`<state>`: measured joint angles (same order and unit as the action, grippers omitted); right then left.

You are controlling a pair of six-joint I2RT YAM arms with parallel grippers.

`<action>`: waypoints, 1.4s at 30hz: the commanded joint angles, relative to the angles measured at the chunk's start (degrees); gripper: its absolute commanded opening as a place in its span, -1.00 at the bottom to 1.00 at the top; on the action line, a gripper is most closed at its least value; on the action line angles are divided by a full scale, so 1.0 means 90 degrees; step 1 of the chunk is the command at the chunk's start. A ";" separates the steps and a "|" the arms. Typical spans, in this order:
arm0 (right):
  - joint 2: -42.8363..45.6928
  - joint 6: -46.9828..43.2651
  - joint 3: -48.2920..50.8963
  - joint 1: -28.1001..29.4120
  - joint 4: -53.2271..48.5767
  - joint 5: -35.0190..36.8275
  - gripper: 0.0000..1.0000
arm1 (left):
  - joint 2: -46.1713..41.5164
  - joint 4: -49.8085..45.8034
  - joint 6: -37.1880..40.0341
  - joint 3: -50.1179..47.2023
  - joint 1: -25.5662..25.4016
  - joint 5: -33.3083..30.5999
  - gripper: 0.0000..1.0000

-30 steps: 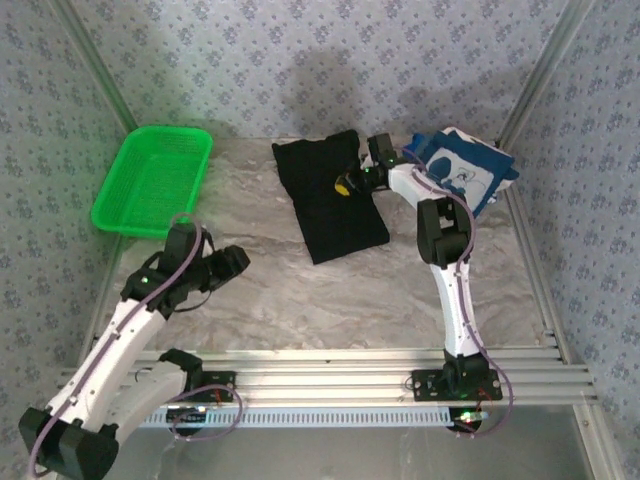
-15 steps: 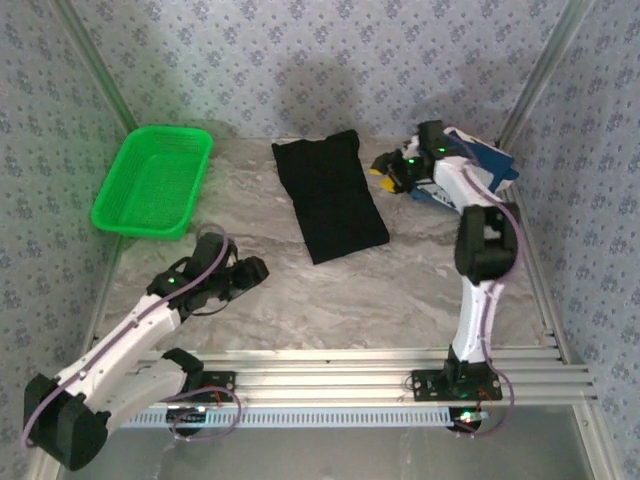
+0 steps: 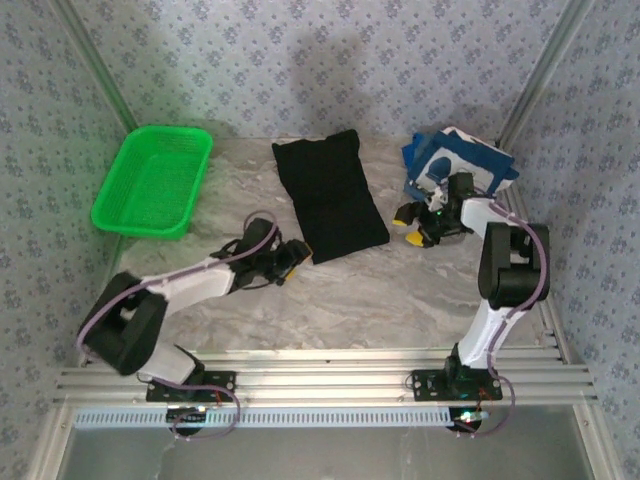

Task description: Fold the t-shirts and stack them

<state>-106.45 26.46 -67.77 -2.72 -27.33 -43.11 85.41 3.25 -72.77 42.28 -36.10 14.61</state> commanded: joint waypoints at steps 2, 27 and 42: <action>-0.0470 -0.0293 -0.0474 0.0150 0.0238 -0.0399 0.36 | 0.0753 0.1050 -0.0552 0.0406 -0.0034 0.0046 0.26; -0.1488 -0.0136 -0.0992 0.0825 -0.0259 -0.0316 -0.61 | 0.2518 0.0486 -0.0546 0.1571 -0.0142 -0.0289 -0.86; 0.1966 0.1911 0.2539 0.1731 -0.0108 0.0332 -1.00 | -0.0211 -0.2394 0.0081 0.0380 -0.0881 -0.1113 -1.00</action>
<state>-93.95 36.51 -49.39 10.13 -27.46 -43.70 87.74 -9.19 -72.84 47.53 -42.06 8.88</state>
